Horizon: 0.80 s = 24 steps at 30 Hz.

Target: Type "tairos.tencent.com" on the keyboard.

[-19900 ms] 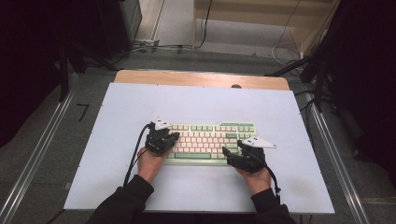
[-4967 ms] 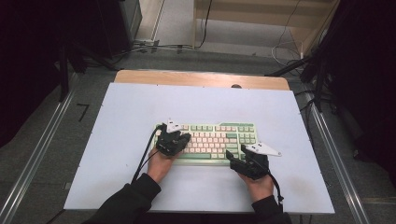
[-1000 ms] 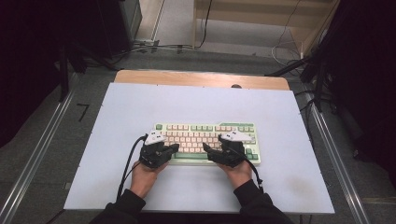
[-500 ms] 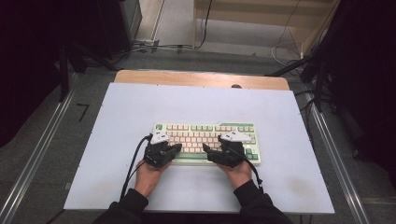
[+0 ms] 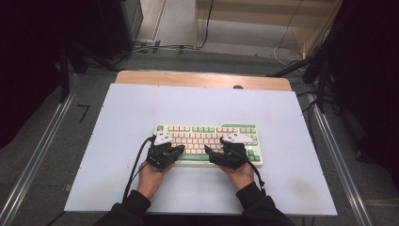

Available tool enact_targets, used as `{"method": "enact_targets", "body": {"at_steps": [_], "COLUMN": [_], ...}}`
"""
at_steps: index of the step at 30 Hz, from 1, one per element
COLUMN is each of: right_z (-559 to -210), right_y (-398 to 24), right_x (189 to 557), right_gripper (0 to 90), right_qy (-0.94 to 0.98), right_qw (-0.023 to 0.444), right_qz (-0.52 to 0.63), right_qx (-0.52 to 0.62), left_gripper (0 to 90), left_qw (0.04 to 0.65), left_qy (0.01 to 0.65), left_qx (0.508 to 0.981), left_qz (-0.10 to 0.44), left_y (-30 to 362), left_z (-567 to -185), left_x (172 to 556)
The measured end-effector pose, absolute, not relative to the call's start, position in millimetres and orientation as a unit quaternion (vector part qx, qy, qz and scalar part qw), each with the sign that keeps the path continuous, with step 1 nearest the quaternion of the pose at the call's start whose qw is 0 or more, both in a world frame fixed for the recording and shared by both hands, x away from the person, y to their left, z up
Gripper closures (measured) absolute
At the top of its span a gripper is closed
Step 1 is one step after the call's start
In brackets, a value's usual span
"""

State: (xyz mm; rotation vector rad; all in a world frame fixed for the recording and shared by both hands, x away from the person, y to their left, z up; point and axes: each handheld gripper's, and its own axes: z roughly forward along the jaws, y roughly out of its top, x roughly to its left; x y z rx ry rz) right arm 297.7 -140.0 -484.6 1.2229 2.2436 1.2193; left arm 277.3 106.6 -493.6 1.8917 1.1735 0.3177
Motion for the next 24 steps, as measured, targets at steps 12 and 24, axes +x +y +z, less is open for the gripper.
{"method": "enact_targets", "body": {"at_steps": [12, 24], "right_z": [-484.6, -484.1], "right_y": [-141.9, -144.9], "right_x": [296.9, 296.4], "right_gripper": [27.7, 27.7], "right_qy": [0.782, 0.78], "right_qw": [0.157, 0.159], "right_qz": [0.425, 0.425], "right_qx": [0.427, 0.431], "left_gripper": [90.0, 80.0], "left_qw": [0.43, 0.437], "left_qy": [0.472, 0.471], "left_qx": [0.759, 0.756], "left_qz": [0.13, 0.126], "left_y": [106.0, 107.3], "left_z": [-494.2, -492.4], "left_x": [277.7, 277.1]}}
